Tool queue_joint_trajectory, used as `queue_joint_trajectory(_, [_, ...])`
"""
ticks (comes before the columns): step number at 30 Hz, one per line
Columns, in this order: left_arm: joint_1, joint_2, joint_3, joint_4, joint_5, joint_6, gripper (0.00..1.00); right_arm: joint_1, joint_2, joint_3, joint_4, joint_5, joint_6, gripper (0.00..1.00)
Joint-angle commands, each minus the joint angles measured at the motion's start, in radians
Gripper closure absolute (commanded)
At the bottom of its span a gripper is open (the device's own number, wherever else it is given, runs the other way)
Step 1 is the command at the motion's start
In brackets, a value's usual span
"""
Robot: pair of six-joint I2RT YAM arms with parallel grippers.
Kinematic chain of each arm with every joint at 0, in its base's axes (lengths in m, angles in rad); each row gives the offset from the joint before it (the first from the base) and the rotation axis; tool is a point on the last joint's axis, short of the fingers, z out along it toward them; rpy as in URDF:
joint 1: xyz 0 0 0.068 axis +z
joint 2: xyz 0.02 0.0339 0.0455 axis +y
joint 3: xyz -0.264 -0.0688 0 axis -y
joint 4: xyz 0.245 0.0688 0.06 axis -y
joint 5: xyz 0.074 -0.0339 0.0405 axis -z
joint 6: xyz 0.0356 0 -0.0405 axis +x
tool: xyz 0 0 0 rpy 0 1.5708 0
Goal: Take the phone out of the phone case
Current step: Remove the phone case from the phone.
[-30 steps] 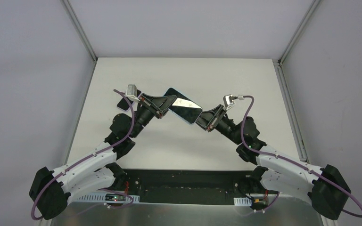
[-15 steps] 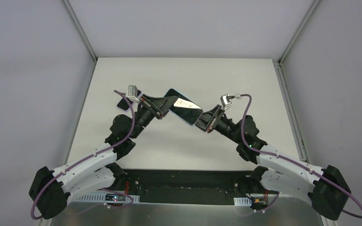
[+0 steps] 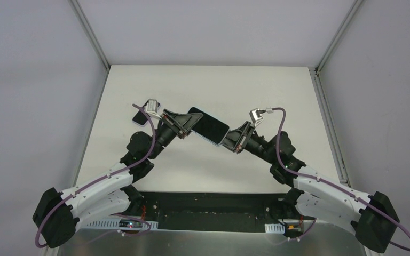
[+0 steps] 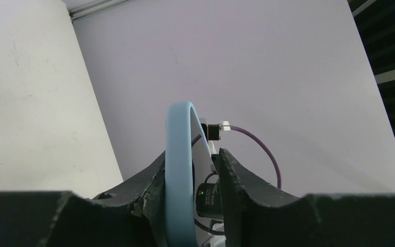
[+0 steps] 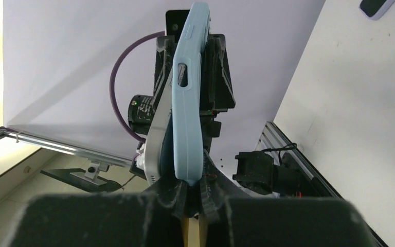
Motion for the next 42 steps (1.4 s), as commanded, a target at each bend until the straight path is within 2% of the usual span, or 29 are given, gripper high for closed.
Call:
queue_joint_trajectory(1, [-0.011, -0.021, -0.018, 0.047, 0.022, 0.037, 0.63, -0.006, -0.043, 0.049, 0.04, -0.042, 0.004, 1.0])
queue_joint_trajectory(10, [-0.008, -0.073, -0.05, 0.046, 0.006, 0.083, 0.48, -0.025, -0.079, 0.015, 0.025, -0.058, 0.008, 1.0])
queue_joint_trajectory(11, [-0.008, -0.083, -0.058, 0.045, -0.006, 0.093, 0.41, -0.029, -0.09, 0.007, 0.021, -0.059, 0.008, 1.0])
queue_joint_trajectory(13, [-0.003, -0.11, -0.085, 0.041, -0.045, 0.111, 0.09, -0.037, -0.112, -0.011, 0.01, -0.062, 0.007, 1.0])
queue_joint_trajectory(14, [0.0, -0.131, -0.104, 0.036, -0.071, 0.126, 0.02, -0.043, -0.126, -0.017, 0.0, -0.063, 0.006, 1.0])
queue_joint_trajectory(20, [0.061, -0.279, -0.17, -0.163, -0.204, 0.184, 0.01, -0.084, -0.243, -0.041, -0.154, -0.053, -0.044, 1.0])
queue_joint_trajectory(24, [0.126, -0.367, -0.195, -0.192, -0.212, 0.241, 0.01, -0.113, -0.33, -0.043, -0.299, -0.05, -0.107, 1.0])
queue_joint_trajectory(26, [0.179, -0.399, -0.209, -0.192, -0.176, 0.247, 0.01, -0.124, -0.375, -0.038, -0.384, -0.034, -0.141, 1.0])
queue_joint_trajectory(28, [0.198, -0.402, -0.165, -0.212, -0.088, 0.362, 0.08, -0.13, -0.388, -0.017, -0.486, -0.013, -0.179, 1.0])
queue_joint_trajectory(30, [0.191, -0.345, -0.009, -0.418, 0.065, 0.504, 0.08, -0.13, -0.375, 0.007, -0.57, 0.005, -0.21, 1.0])
queue_joint_trajectory(31, [0.168, -0.298, 0.083, -0.57, 0.1, 0.574, 0.08, -0.131, -0.365, 0.016, -0.596, 0.013, -0.222, 1.0])
queue_joint_trajectory(32, [0.124, -0.252, 0.177, -0.718, 0.07, 0.647, 0.08, -0.13, -0.354, 0.022, -0.621, 0.025, -0.231, 1.0])
queue_joint_trajectory(34, [-0.017, -0.173, 0.313, -0.942, -0.107, 0.797, 0.07, -0.131, -0.329, 0.029, -0.657, 0.046, -0.246, 1.0])
queue_joint_trajectory(35, [-0.099, -0.139, 0.354, -0.998, -0.197, 0.858, 0.06, -0.132, -0.318, 0.031, -0.669, 0.061, -0.253, 1.0])
queue_joint_trajectory(38, [-0.238, -0.067, 0.388, -1.021, -0.349, 0.934, 0.03, -0.132, -0.283, 0.037, -0.692, 0.094, -0.263, 1.0])
queue_joint_trajectory(42, [-0.317, 0.037, 0.44, -1.067, -0.453, 0.985, 0.01, -0.132, -0.251, 0.043, -0.708, 0.11, -0.265, 1.0])
